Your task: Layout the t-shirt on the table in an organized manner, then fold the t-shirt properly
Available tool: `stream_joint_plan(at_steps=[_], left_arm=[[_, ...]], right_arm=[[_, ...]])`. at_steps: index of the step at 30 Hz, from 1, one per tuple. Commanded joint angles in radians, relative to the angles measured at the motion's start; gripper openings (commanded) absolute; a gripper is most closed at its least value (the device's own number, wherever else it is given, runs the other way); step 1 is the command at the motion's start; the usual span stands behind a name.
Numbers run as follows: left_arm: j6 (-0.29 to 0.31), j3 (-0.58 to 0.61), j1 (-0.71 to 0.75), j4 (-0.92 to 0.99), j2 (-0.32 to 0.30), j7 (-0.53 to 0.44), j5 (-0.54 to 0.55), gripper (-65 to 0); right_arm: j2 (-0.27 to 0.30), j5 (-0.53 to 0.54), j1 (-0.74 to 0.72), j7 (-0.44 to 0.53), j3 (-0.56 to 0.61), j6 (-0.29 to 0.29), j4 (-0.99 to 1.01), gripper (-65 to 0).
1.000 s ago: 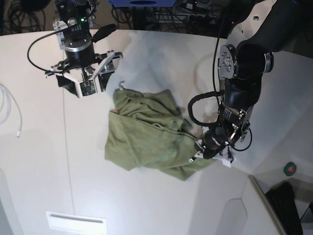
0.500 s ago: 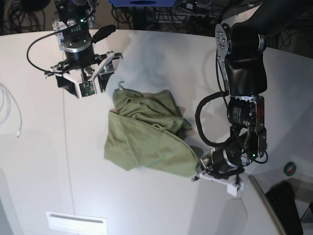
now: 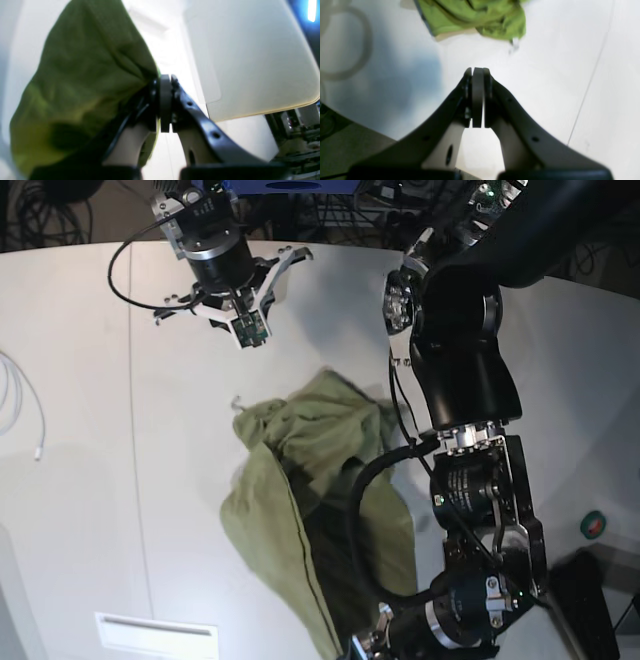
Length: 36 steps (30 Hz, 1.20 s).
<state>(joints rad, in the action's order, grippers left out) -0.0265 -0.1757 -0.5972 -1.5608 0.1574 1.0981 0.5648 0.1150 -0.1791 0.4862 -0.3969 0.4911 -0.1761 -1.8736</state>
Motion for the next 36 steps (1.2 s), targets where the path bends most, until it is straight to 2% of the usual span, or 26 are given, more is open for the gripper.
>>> stream_joint_plan(at_steps=[1, 4, 5, 8, 9, 10, 13, 16, 21, 23, 26, 28, 36], left_arm=[[0.006, 0.015, -0.031, -0.016, 0.0, -0.019, 0.011, -65.0], [0.006, 0.037, -0.028, -0.016, 0.0, -0.019, 0.011, -65.0], [0.006, 0.037, -0.025, -0.016, 0.0, -0.019, 0.011, -65.0], [0.006, 0.037, -0.014, -0.016, 0.0, -0.02, 0.011, -65.0], [0.006, 0.037, -0.014, -0.016, 0.0, -0.02, 0.011, -65.0], [0.006, 0.037, -0.014, -0.016, 0.0, -0.02, 0.011, -65.0], [0.006, 0.037, -0.016, -0.016, 0.0, -0.02, 0.011, -65.0], [0.006, 0.037, -0.016, -0.016, 0.0, -0.02, 0.011, -65.0], [0.006, 0.037, -0.017, -0.016, 0.0, -0.02, 0.011, -65.0], [0.006, 0.037, -0.017, -0.016, 0.0, -0.022, 0.011, -65.0], [0.006, 0.031, -0.019, -0.016, 0.0, -0.022, 0.011, -65.0], [0.006, 0.035, -0.019, -0.016, 0.0, -0.022, 0.011, -65.0], [0.006, 0.037, -0.019, -0.014, 0.0, -0.02, 0.011, -65.0]], right_arm=[[-0.002, -0.004, -0.019, 0.023, -0.015, -0.009, -0.017, -65.0], [-0.018, -0.004, -0.074, 0.02, -0.056, -0.01, -0.016, -65.0], [-0.031, -0.007, -0.096, 0.013, -0.058, -0.01, -0.016, -59.6], [-0.062, -0.007, -0.192, -0.09, -0.056, -0.01, -0.014, -27.6], [-0.064, -0.004, -0.222, -0.119, -0.053, -0.01, -0.011, -19.5], [-0.071, -0.004, -0.243, -0.133, -0.053, -0.01, 0.001, -14.6], [-0.102, -0.004, -0.284, -0.122, -0.052, -0.01, 0.053, -14.7], [-0.151, -0.004, -0.332, -0.069, -0.05, -0.01, 0.121, -14.9], [-0.228, -0.004, -0.393, -0.056, -0.048, -0.012, 0.176, -15.0], [-0.232, -0.004, -0.427, -0.056, -0.015, -0.015, 0.202, -15.0], [-0.234, -0.004, -0.482, -0.055, 0.042, -0.092, 0.289, -15.0], [-0.232, -0.004, -0.528, -0.043, 0.08, -0.119, 0.342, -15.0], [-0.234, -0.004, -0.634, 0.042, 0.09, -0.125, 0.553, -15.0]])
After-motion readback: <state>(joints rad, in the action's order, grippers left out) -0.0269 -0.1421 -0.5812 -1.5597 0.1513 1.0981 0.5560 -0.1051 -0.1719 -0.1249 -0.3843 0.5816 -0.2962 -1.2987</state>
